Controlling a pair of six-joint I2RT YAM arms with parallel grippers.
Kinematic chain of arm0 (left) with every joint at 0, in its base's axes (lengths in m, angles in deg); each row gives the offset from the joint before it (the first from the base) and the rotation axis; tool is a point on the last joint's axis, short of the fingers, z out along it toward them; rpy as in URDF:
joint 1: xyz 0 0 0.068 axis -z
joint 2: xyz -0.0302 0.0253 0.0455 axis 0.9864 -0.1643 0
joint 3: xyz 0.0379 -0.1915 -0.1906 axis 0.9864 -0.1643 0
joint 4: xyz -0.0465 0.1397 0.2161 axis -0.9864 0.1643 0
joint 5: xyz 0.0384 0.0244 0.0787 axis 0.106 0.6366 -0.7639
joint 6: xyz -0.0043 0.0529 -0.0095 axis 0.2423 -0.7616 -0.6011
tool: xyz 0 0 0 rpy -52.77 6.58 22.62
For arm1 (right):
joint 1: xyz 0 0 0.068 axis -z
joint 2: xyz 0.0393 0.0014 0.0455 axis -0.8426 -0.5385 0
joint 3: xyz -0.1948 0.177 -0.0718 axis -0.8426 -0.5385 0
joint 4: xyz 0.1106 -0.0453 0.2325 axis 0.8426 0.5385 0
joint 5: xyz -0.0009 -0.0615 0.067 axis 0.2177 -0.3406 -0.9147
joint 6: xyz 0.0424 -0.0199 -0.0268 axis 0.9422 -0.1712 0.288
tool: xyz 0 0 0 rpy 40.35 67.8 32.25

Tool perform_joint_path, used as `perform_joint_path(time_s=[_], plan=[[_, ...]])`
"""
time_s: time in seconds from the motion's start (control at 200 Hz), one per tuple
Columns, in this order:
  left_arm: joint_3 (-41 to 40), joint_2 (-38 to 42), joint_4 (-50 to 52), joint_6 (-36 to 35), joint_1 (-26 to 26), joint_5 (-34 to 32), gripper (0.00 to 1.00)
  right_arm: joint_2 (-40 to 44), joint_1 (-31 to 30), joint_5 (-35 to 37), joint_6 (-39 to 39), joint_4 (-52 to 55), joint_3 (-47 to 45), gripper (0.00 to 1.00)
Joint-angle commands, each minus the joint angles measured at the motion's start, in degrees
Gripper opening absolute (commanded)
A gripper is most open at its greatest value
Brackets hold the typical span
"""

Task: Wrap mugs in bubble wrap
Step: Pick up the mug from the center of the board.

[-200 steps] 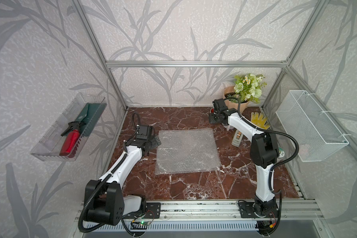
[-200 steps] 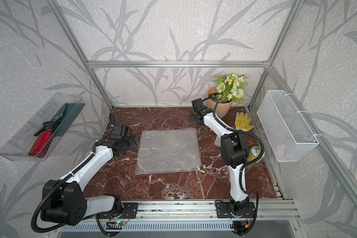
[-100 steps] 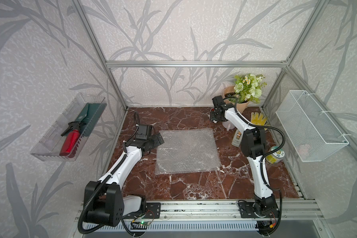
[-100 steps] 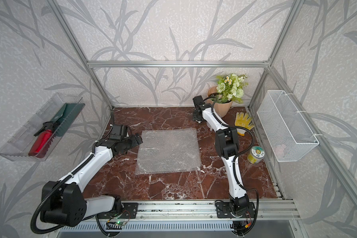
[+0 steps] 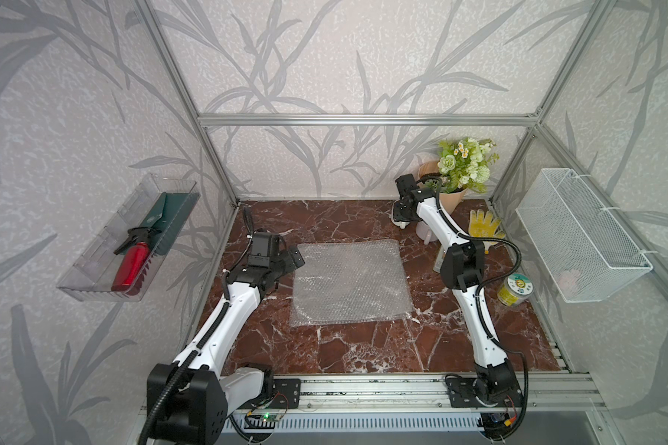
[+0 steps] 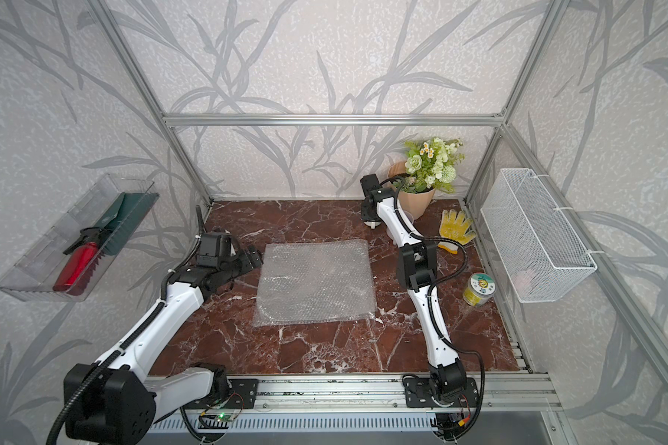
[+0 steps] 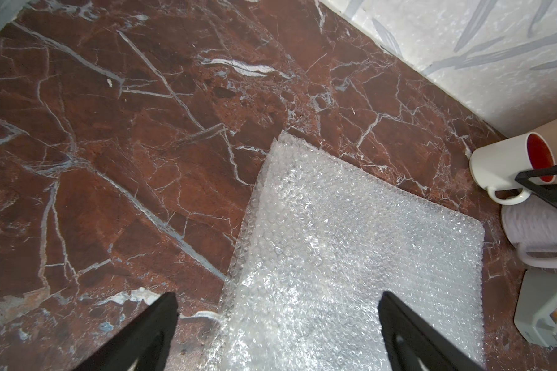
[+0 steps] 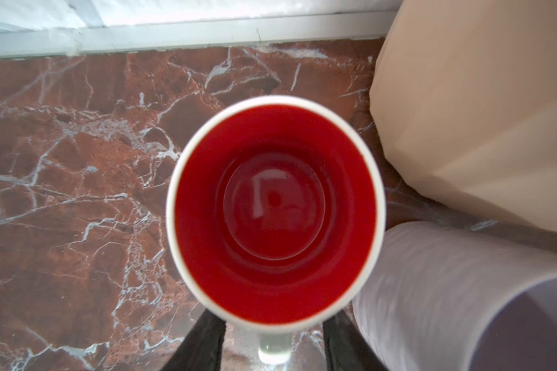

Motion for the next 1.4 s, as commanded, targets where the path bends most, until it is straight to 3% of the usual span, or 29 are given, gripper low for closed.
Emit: perform_joint_path(time_s=[0.0, 0.58, 0.715, 0.89, 1.07, 1.395], plan=[[-1.02, 1.16, 2.02, -0.89, -0.22, -1.72, 0.99, -1.24, 0.53, -0.42, 0.81, 2.67, 1.72, 0.49], [-3.7, 3.21, 1.7, 0.94, -0.3, -2.64, 0.99, -4.63, 1.23, -3.96, -0.5, 3.28, 5.54, 0.33], [-3.22, 2.1, 4.13, 4.05, -0.64, -6.12, 0.99, -5.18, 1.58, -4.21, -0.39, 3.76, 6.96, 0.26], [-4.39, 1.87, 5.12, 9.84, -1.14, -3.91, 0.99, -5.14, 1.59, -4.75, -1.04, 4.87, 9.33, 0.18], [-10.87, 4.51, -1.93, 8.0, -1.36, 4.04, 0.99, -2.7, 1.09, -5.37, -2.73, 5.28, 9.23, 0.0], [-12.71, 3.92, -1.59, 6.52, -1.3, 8.69, 0.99, 5.15, -1.97, -2.5, -4.16, 10.33, 7.65, 0.0]])
